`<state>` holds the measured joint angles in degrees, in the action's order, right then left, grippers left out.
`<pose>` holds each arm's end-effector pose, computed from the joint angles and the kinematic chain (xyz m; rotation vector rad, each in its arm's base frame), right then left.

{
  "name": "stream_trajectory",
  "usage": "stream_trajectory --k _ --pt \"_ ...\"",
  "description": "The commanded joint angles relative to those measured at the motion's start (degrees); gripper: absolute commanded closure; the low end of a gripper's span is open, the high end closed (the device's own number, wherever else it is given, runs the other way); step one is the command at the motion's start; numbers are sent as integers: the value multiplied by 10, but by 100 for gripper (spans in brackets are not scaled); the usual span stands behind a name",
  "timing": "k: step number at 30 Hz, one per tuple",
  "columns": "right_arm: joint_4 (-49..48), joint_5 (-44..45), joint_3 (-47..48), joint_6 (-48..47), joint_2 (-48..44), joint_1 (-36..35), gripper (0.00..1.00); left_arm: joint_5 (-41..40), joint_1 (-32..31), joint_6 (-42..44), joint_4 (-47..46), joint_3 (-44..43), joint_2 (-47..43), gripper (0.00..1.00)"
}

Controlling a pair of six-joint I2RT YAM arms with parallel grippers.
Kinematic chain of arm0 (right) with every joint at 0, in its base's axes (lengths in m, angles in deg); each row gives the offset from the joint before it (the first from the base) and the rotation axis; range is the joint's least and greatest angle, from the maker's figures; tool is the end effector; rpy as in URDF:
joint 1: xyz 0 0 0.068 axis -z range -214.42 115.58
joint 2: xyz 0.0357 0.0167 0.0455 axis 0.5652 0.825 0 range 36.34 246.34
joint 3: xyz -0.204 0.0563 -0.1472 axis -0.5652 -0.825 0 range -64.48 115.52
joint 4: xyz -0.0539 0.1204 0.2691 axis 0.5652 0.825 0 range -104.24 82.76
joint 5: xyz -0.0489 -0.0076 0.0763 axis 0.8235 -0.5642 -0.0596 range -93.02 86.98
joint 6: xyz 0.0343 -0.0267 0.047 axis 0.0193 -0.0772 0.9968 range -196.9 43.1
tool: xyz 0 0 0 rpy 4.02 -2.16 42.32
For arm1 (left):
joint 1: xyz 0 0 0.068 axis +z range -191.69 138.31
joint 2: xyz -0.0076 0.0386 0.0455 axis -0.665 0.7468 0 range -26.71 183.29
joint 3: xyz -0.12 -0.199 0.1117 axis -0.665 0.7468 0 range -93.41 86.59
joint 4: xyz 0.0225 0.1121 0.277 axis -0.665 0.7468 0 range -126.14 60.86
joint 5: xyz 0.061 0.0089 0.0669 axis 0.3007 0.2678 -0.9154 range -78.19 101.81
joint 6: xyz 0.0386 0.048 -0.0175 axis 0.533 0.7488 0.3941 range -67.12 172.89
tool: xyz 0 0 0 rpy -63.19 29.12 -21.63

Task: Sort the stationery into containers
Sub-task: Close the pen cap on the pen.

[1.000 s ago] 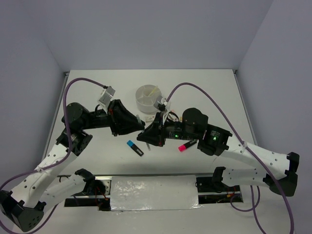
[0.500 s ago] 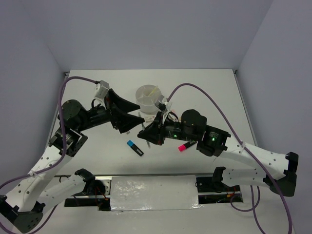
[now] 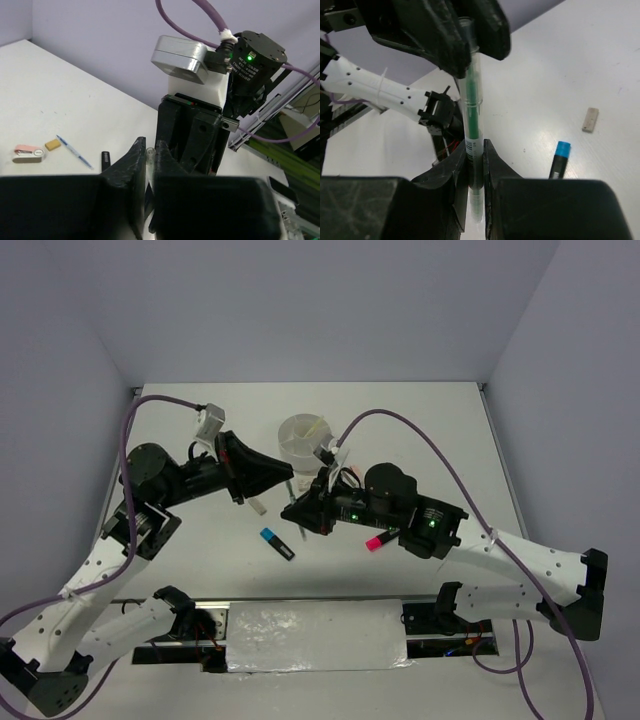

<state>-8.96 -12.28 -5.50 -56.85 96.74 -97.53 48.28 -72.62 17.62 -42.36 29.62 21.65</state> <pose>0.1313 0.2768 0.3681 -0.7973 1.6603 1.1955 0.1892 -0.1479 0.4305 0.5401 1.4066 -1.3650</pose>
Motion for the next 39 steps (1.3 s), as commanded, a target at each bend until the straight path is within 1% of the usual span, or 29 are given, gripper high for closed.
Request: stream_trajectory --k 1,2,6,10,14,15,17,18,21,22,25,26,27,28,29,30,31,32,33,35,37,38,39 --pt "-5 11 38 -13 12 0 100 20 -1 -2 -33 -5 8 95" --pt "-4 14 45 -16 13 -1 100 23 -1 -1 -26 -8 9 100" --pt "-6 42 80 -42 20 3 100 35 -1 1 -26 6 17 100" --pt "-21 59 132 -65 48 23 100 46 -5 -7 -39 45 12 100" --pt "-60 31 177 -60 67 62 100 23 -25 5 -21 73 -2 100" --pt "-77 25 187 -56 72 67 100 19 -35 5 -24 90 -6 100" --pt "-81 15 226 -56 92 78 100 7 -55 4 -27 105 -8 100" --pt "-77 10 260 -61 101 84 100 1 -63 -2 -41 128 -12 100" --pt "-65 3 307 -59 131 97 100 -15 -95 -30 -84 187 -14 100" --pt "-65 -4 331 -56 137 106 100 -18 -106 -35 -106 198 -14 100" --pt "-55 -16 367 -50 161 116 100 -29 -122 -42 -122 219 -14 100" --pt "-43 -27 369 -54 167 116 100 -39 -123 -38 -115 215 -19 100" --pt "-40 -32 360 -55 168 116 100 -45 -123 -32 -88 209 -21 100" --pt "-37 -38 348 -58 167 116 100 -54 -124 -11 -65 199 -26 100" --pt "-38 -50 332 -61 162 116 100 -78 -124 3 -39 172 -31 100" --pt "-40 -55 294 -63 156 115 100 -87 -124 19 -12 156 -34 100" --pt "-49 -60 275 -63 153 115 100 -95 -124 51 34 138 -33 100" --pt "-50 -64 255 -60 148 115 100 -99 -123 63 51 109 -29 100" --pt "-68 -82 221 -58 140 115 100 -93 -123 74 59 97 -27 100" --pt "-88 -97 197 -50 137 113 100 -80 -124 95 81 63 -12 100" --pt "-94 -94 174 -50 132 113 100 -95 -124 104 104 36 -3 100" --pt "-97 -89 165 -50 127 112 100 -108 -124 105 112 28 -3 96" --pt "-99 -79 150 -51 120 113 100 -124 -124 106 120 23 -4 88"
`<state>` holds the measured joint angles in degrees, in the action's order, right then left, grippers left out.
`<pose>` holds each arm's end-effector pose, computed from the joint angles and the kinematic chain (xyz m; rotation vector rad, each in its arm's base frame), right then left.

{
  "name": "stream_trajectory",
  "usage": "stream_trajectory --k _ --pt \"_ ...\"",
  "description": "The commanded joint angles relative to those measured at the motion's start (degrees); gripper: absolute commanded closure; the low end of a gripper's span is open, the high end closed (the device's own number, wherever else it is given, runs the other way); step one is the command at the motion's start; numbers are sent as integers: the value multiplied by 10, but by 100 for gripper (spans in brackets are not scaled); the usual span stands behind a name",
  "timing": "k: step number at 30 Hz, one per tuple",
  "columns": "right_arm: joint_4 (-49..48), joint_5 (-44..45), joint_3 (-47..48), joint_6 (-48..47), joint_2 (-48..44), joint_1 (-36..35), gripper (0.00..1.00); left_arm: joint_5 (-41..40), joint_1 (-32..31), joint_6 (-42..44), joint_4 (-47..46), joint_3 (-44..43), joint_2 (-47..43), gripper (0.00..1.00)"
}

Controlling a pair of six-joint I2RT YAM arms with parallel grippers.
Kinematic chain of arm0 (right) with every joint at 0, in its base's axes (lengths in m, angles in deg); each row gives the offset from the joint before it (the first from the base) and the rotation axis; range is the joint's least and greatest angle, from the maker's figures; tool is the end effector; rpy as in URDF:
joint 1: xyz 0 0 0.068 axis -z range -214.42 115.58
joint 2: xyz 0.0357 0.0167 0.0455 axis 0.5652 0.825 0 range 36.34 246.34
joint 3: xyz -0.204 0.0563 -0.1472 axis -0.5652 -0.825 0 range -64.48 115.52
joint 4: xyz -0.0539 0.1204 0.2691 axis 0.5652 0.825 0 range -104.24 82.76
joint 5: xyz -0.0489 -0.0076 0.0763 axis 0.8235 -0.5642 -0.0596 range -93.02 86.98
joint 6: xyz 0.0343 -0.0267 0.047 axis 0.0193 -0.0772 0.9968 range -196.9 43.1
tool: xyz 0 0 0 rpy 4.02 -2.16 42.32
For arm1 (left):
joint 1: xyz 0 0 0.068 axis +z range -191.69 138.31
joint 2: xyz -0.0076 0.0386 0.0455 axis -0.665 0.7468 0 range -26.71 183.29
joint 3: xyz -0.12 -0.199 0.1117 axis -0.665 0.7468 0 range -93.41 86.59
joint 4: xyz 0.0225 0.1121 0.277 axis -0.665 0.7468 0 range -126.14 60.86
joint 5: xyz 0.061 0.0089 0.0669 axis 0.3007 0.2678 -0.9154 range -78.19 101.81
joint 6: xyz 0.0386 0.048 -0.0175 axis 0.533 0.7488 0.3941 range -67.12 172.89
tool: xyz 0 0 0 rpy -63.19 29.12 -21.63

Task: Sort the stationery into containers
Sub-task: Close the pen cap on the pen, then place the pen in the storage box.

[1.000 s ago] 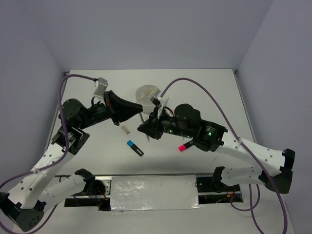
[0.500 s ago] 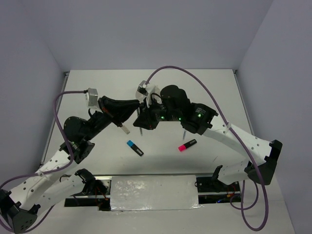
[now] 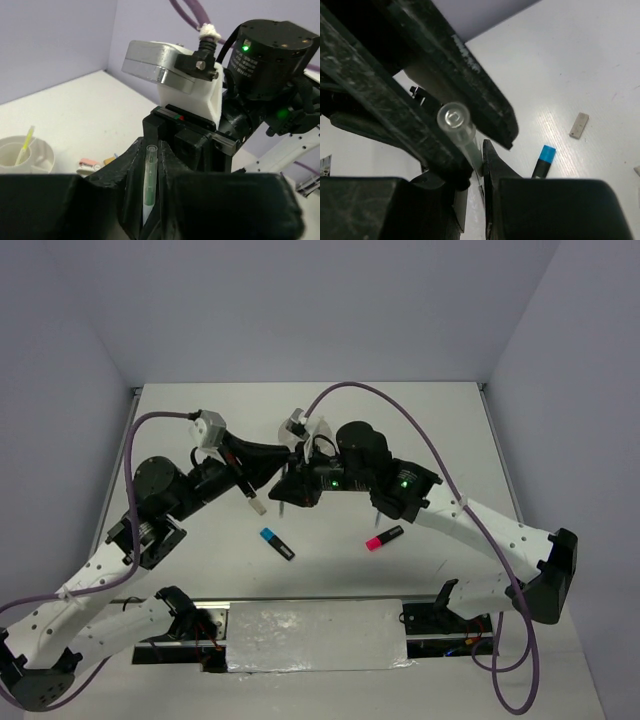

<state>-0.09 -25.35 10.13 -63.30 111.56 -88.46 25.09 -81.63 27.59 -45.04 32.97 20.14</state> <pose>0.1953 0.3014 0.3801 -0.9547 1.7316 1.1589 0.1799 -0.1656 0.4211 0.3846 1.3367 -1.1123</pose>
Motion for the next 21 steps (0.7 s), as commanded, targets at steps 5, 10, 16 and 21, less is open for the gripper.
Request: stream_trajectory --k 5,10,16,21 --pt "-190 88 -54 6 -35 23 100 -82 -33 -48 154 -24 -28 13" --pt "-217 115 -91 13 -25 28 100 -242 -33 -108 198 -98 -17 1" --pt "-289 198 -133 33 12 65 100 -476 -33 -192 315 -193 33 1" --pt "-353 276 -124 5 72 105 100 -456 -33 -137 319 -148 -6 1"
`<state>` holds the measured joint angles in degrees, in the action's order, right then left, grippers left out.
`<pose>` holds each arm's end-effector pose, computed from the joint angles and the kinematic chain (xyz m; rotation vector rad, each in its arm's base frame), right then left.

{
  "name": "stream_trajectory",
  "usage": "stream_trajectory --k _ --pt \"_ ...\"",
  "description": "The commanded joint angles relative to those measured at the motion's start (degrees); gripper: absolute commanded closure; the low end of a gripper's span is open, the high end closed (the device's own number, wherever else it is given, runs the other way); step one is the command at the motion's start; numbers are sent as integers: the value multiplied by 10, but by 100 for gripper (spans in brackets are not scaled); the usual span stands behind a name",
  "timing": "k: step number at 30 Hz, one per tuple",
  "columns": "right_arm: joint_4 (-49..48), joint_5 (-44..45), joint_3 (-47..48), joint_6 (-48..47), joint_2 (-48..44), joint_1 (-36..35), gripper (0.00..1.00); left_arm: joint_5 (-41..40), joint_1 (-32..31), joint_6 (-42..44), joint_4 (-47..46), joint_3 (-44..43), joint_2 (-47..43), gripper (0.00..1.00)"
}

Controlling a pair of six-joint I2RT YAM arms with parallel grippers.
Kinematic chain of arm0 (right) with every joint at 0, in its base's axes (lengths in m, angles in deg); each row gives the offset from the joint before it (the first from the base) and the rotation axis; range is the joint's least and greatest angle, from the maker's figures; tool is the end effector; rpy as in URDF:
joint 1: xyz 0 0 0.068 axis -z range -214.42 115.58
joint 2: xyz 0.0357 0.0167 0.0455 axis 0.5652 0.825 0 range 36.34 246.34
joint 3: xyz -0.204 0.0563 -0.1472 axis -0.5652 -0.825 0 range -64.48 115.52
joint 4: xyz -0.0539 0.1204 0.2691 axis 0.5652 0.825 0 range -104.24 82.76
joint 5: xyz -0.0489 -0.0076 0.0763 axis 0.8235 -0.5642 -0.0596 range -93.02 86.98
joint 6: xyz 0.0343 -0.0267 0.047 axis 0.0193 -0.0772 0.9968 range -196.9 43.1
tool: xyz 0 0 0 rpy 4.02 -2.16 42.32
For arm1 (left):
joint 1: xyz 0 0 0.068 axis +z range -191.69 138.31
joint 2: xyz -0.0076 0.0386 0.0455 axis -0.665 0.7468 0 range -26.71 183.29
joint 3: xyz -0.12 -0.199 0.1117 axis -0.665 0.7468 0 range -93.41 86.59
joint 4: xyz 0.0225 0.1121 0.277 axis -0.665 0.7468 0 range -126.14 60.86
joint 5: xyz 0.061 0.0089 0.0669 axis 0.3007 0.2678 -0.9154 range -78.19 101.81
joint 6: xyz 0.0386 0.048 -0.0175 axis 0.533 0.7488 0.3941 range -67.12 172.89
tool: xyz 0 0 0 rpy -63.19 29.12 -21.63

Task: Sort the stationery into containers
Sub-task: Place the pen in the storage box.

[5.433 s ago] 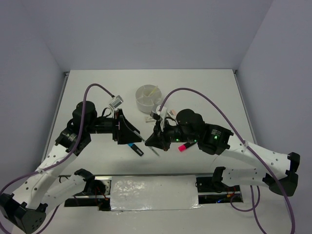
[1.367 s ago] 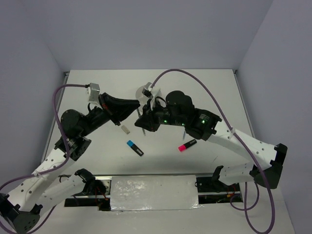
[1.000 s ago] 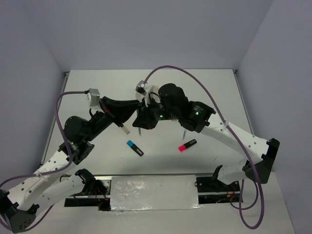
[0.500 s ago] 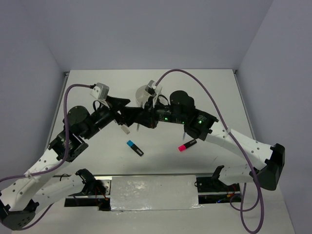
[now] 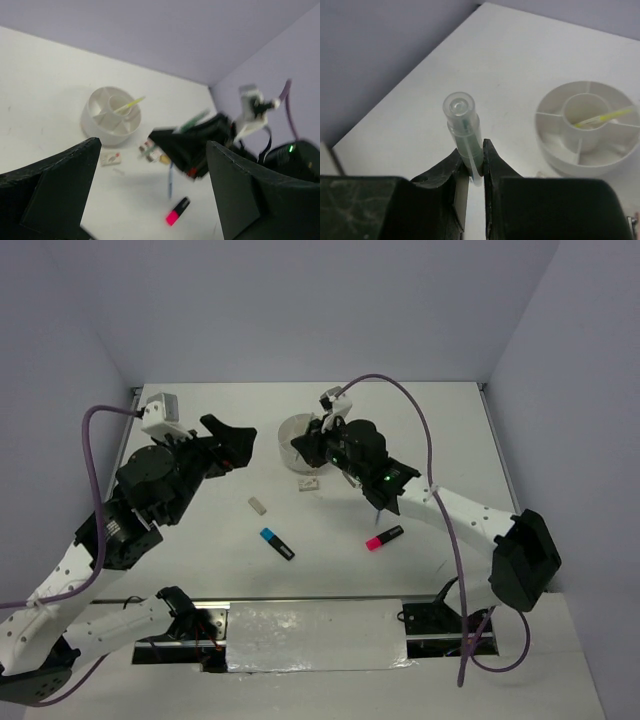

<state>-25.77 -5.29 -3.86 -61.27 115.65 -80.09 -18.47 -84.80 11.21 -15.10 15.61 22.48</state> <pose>0.2684 0.2776 0.3076 -0.4875 1.6978 0.8244 0.1756 -0.1303 0.4648 -0.4060 1.5575 -0.7502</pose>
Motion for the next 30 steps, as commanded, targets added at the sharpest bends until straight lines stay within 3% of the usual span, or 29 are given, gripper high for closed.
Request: stream_trajectory --k 1,5,10,13,17,23,26,28,30 --pt "-100 86 23 -24 45 26 100 3 -1 47 23 33 -37 1" --pt "-77 112 119 -77 127 57 100 82 -1 124 99 58 -67 1" --pt "-39 118 213 -89 235 89 99 42 -1 154 156 138 -148 1" --pt "-56 127 219 -79 261 98 95 30 -1 180 122 205 -212 1" --pt "-63 124 224 -75 280 103 94 45 -1 200 101 223 -260 1" --pt "-80 111 216 -62 298 106 88 45 0 192 123 211 -215 1" --pt "-88 107 209 -56 305 106 79 55 6 194 123 210 -200 1" --pt "-91 105 204 -53 306 107 66 65 13 199 118 211 -199 1" --pt "-97 103 199 -52 305 106 63 84 17 200 117 212 -200 1"
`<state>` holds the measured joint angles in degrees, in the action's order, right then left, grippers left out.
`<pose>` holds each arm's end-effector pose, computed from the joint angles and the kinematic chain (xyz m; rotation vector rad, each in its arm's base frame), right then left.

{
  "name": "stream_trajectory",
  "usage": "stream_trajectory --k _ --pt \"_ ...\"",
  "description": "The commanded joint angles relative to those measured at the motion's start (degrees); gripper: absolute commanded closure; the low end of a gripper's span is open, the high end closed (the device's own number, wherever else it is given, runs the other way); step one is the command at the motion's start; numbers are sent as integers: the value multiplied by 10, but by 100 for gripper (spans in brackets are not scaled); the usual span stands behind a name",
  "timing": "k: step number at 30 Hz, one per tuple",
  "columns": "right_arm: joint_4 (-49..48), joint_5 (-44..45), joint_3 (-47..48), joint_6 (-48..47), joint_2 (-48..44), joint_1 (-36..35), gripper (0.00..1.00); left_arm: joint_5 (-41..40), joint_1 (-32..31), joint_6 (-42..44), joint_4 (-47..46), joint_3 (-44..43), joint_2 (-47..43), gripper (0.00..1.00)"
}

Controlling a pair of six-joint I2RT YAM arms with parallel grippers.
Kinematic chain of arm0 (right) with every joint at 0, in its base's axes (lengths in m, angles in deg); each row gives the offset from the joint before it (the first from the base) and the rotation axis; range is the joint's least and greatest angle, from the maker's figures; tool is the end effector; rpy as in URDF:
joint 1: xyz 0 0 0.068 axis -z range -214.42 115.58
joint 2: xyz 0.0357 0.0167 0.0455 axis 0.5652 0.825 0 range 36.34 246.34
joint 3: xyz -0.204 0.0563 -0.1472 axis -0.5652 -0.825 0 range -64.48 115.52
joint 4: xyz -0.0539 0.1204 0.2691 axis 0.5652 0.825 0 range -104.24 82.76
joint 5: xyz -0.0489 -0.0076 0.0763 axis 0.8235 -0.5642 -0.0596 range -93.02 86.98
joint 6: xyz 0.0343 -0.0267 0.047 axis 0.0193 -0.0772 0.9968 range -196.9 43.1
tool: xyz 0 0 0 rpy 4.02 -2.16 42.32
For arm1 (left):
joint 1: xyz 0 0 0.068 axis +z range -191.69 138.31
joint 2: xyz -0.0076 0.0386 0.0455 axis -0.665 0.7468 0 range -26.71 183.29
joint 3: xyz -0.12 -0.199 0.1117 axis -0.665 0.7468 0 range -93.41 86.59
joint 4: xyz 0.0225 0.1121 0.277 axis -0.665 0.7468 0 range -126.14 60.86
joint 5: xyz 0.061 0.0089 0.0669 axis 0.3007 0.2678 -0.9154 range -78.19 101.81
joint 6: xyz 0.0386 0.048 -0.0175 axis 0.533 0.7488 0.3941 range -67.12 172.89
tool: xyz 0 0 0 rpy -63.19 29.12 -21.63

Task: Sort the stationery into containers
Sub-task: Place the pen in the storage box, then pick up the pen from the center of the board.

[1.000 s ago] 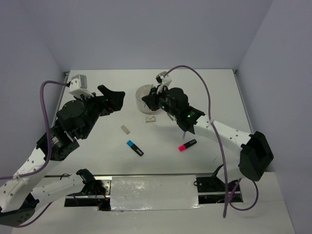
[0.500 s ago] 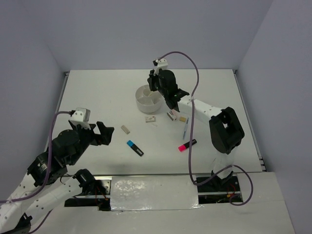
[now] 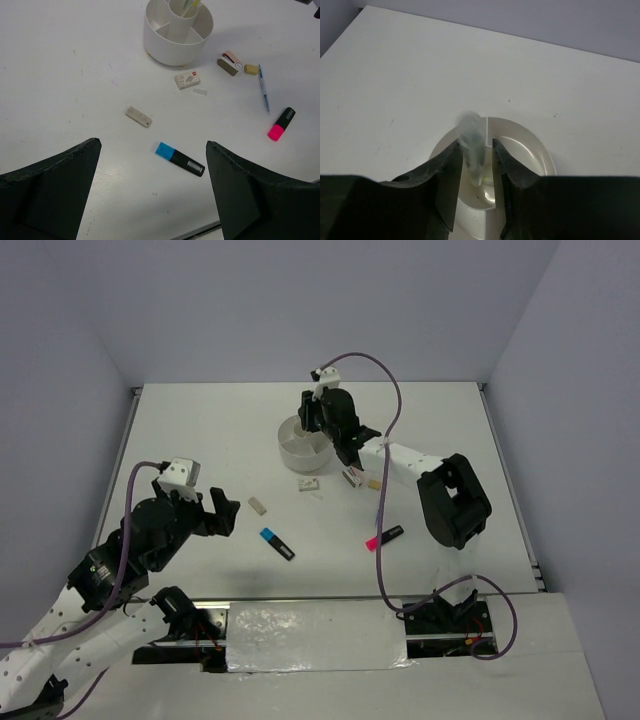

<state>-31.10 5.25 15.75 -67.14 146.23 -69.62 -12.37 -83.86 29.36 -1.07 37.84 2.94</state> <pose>0.4145 0.2838 0.2307 -0.2966 1.7883 0.4314 0.1387 -0.0984 0.3537 0.0048 1.8447 -0.4170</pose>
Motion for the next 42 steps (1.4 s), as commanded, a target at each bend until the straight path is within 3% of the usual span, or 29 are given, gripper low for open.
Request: stream_trajectory --k 1,4,12,15,18,23,28,31,35,42 --pt "-41 -1 2 10 -2 1 60 30 10 21 -27 -10 -6 1" --pt "-48 -5 -8 11 -9 1 53 60 16 24 -35 -6 -10 1" --pt "-48 -27 -24 12 -57 1 47 60 29 25 -34 -6 -5 1" --pt "-20 -24 -25 17 -116 -1 44 43 35 19 -29 -8 1 1" --pt "3 -9 -46 24 -200 -2 35 23 45 8 -19 -10 7 1" --pt "132 43 -79 38 -342 -2 25 -1 60 -4 -11 -12 18 1" --pt "370 89 -97 102 -413 0 25 -6 68 -15 0 -16 40 1" --pt "462 141 -138 169 -447 -1 26 -5 69 -19 0 -15 41 1" --pt "472 156 -240 223 -463 2 36 -2 69 -23 1 -13 40 1" --pt "468 117 -273 250 -378 51 40 14 68 -23 0 -7 41 1"
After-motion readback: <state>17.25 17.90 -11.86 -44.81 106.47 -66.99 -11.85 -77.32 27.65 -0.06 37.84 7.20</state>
